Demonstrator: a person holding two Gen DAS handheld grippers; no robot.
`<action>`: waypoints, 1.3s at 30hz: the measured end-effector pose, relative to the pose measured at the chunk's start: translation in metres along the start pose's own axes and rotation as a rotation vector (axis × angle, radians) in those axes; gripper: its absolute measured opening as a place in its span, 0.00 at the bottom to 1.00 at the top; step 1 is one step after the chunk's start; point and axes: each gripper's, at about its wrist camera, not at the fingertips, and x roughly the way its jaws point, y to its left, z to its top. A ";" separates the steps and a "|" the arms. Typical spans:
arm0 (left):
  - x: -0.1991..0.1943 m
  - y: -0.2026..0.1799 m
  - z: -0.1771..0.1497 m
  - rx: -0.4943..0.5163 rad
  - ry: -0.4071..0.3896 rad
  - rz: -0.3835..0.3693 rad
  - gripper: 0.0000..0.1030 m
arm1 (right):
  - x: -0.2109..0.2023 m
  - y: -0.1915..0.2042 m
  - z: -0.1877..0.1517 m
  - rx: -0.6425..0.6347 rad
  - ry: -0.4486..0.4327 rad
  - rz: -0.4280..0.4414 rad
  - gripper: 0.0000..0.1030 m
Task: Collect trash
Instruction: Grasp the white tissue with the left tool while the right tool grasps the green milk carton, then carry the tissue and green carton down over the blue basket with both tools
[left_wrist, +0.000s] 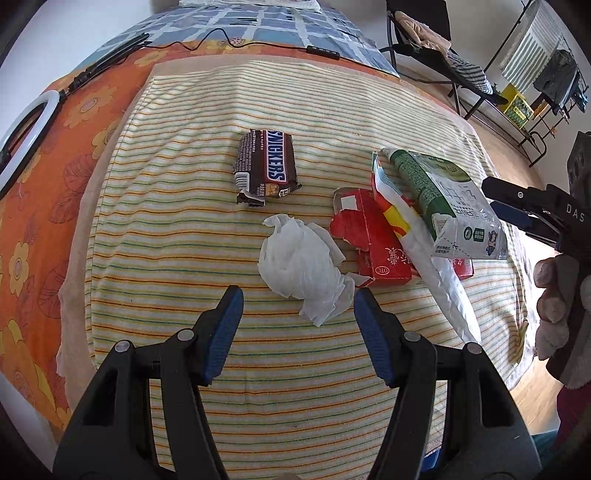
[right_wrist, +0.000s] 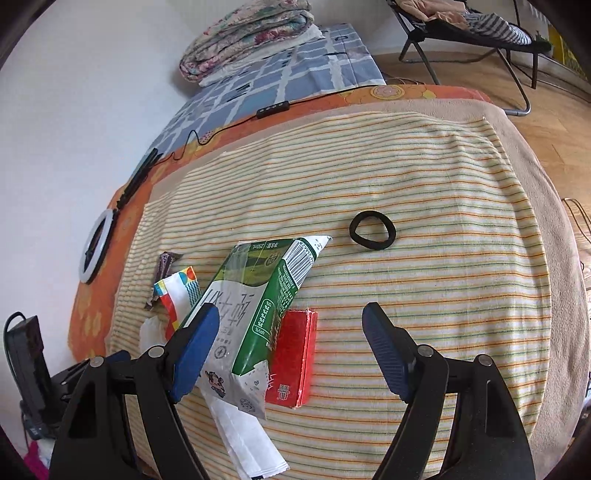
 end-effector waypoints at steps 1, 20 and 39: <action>0.002 0.000 0.001 -0.001 0.003 -0.002 0.59 | 0.005 -0.003 0.002 0.016 0.008 0.012 0.77; 0.027 0.002 0.011 0.028 0.026 -0.016 0.35 | 0.051 0.000 0.012 0.074 0.057 0.171 0.68; 0.013 0.003 0.007 0.059 -0.024 0.021 0.28 | 0.001 0.034 0.013 -0.076 -0.121 0.114 0.31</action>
